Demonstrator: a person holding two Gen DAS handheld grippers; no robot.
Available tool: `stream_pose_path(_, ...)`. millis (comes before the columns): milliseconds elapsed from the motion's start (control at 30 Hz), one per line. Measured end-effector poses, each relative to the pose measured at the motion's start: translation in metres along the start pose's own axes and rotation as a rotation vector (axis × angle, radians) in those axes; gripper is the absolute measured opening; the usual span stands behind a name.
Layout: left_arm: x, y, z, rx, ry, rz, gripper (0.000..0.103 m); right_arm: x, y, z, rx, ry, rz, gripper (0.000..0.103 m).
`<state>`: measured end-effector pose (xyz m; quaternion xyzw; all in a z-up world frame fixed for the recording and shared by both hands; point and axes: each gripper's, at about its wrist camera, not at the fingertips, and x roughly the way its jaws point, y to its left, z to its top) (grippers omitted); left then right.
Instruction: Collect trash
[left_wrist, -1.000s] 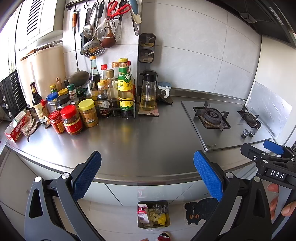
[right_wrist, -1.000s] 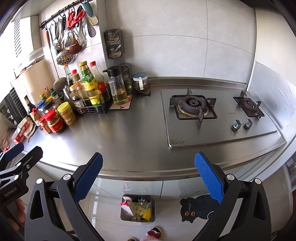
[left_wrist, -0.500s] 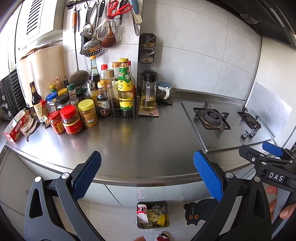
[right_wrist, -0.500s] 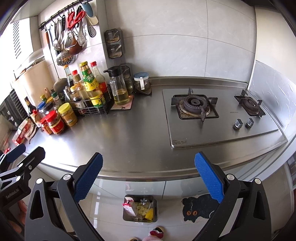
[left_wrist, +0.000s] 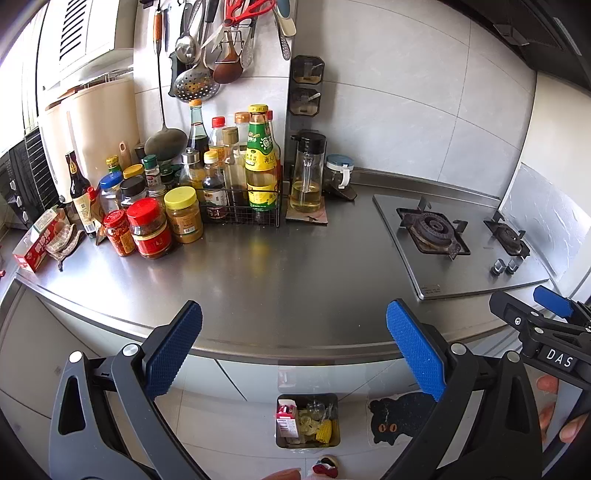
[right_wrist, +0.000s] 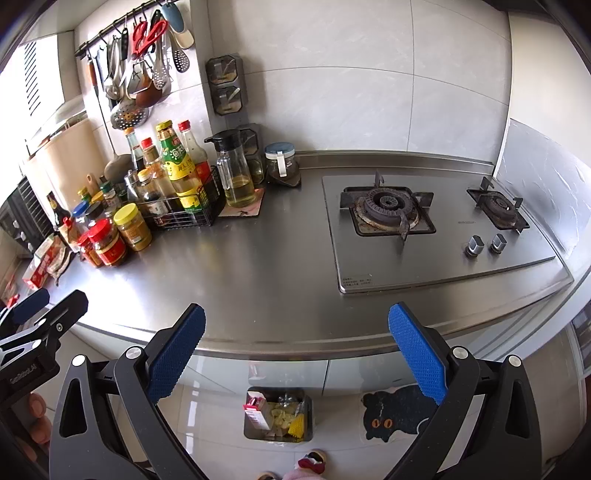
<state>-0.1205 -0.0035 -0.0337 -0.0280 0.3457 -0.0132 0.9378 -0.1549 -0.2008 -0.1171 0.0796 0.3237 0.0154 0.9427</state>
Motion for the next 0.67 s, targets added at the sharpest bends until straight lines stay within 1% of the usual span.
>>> stream_pose_path(100,0.0,0.003,-0.0001,-0.021,-0.001,-0.011,0.095,0.0007,-0.0004,-0.0004,0.008,0.006,0.005,0.1)
stream_pose_path(200,-0.0022,0.0032,-0.0008,-0.019,-0.017,-0.013,0.095,0.0011,-0.0001,-0.0014,0.009,0.009,0.004,0.1)
stream_pose_path(333,-0.0037,0.004,-0.0009,-0.028,-0.017,-0.033,0.095,0.0005,0.0014,-0.0018,0.007,0.008,0.005,0.1)
stream_pose_path(667,-0.0082,0.0025,-0.0009,0.006,-0.029,0.031,0.095,-0.0027,0.0029,-0.0017,-0.002,0.005,0.006,0.1)
